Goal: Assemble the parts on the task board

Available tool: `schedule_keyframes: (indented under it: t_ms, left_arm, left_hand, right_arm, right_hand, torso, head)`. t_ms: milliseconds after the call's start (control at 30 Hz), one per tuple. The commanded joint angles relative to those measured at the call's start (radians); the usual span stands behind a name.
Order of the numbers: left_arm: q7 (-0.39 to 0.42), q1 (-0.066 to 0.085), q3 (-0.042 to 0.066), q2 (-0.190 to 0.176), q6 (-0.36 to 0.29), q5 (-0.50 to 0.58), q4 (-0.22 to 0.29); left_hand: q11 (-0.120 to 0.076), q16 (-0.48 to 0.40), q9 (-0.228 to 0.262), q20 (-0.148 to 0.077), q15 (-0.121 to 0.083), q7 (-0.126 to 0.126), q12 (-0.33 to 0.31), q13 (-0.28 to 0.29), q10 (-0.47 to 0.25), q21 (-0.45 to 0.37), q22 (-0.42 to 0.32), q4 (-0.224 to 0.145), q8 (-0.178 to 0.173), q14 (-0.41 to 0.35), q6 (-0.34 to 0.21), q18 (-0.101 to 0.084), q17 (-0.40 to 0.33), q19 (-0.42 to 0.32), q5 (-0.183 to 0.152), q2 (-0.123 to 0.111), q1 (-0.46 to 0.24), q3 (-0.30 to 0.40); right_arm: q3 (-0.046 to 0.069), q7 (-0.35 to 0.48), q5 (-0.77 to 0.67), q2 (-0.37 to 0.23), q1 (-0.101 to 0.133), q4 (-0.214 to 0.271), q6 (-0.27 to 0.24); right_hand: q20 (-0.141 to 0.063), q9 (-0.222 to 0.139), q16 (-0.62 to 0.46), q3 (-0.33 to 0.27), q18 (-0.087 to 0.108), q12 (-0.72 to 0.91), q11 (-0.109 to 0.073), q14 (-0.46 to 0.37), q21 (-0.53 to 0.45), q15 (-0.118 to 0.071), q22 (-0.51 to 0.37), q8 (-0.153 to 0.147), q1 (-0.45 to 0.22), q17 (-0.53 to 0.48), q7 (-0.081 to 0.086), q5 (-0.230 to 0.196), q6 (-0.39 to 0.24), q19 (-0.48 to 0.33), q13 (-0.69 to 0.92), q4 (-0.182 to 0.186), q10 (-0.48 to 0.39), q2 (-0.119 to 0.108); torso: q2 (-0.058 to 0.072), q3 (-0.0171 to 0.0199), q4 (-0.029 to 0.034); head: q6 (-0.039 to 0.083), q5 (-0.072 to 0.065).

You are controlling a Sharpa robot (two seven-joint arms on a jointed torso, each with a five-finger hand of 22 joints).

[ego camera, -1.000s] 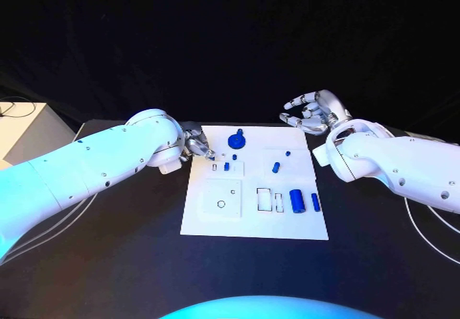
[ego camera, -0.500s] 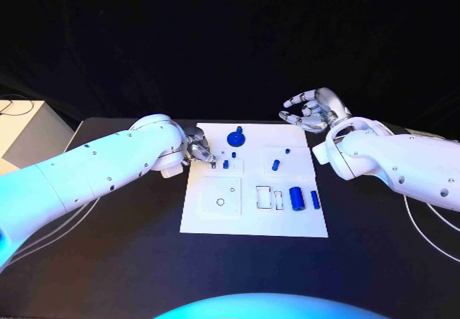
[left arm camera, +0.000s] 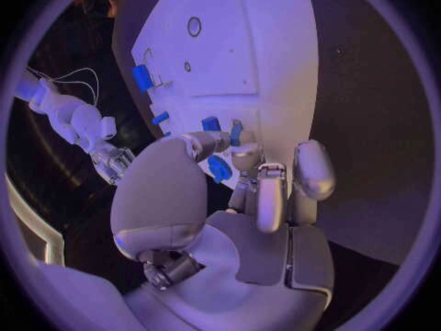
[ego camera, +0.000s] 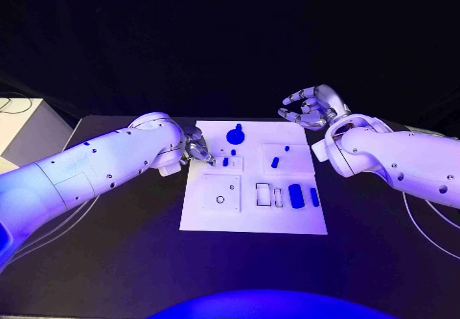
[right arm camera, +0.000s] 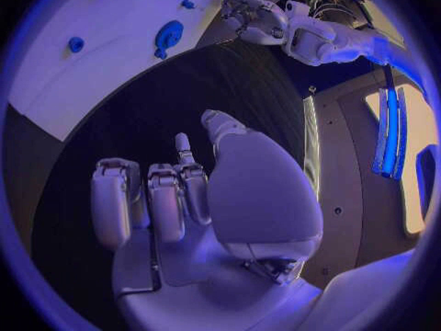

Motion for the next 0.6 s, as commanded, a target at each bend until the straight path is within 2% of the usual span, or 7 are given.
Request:
schedule_keyframes:
  t_ms: [33, 600]
  left_arm:
    - [0.001, -0.001, 0.0, 0.004, 0.024, -0.001, -0.001]
    - [0.011, -0.008, 0.0, 0.012, 0.002, -0.023, 0.004]
  left_hand:
    - [-0.001, 0.004, 0.006, 0.0, -0.006, -0.019, -0.005, 0.0, 0.002, 0.004, 0.001, -0.181, 0.003, 0.101, 0.027, -0.018, 0.258, 0.008, 0.003, 0.011, -0.002, 0.177]
    - [-0.001, 0.003, 0.006, 0.0, -0.006, -0.019, -0.008, -0.005, 0.001, 0.004, 0.0, -0.182, 0.004, 0.1, 0.026, -0.018, 0.256, 0.008, 0.002, 0.011, -0.004, 0.178]
  right_arm:
    - [0.001, 0.005, -0.005, 0.001, -0.001, 0.001, 0.014]
    - [0.001, 0.006, -0.005, 0.001, -0.001, 0.001, 0.015]
  right_hand:
    - [0.003, 0.0, 0.004, 0.007, -0.01, -0.001, 0.002, 0.104, -0.004, 0.002, 0.136, 0.004, -0.01, 0.263, -0.001, 0.002, -0.007, 0.054, 0.189, 0.001, 0.022, 0.002]
    - [0.003, 0.0, 0.004, 0.007, -0.01, -0.001, 0.002, 0.104, -0.004, 0.002, 0.136, 0.004, -0.01, 0.263, -0.001, 0.002, -0.007, 0.054, 0.189, 0.001, 0.022, 0.002]
  torso:
    - [0.0, 0.0, 0.0005]
    - [0.0, -0.0002, 0.0001]
  head:
    - [-0.003, 0.0]
    - [-0.008, -0.003]
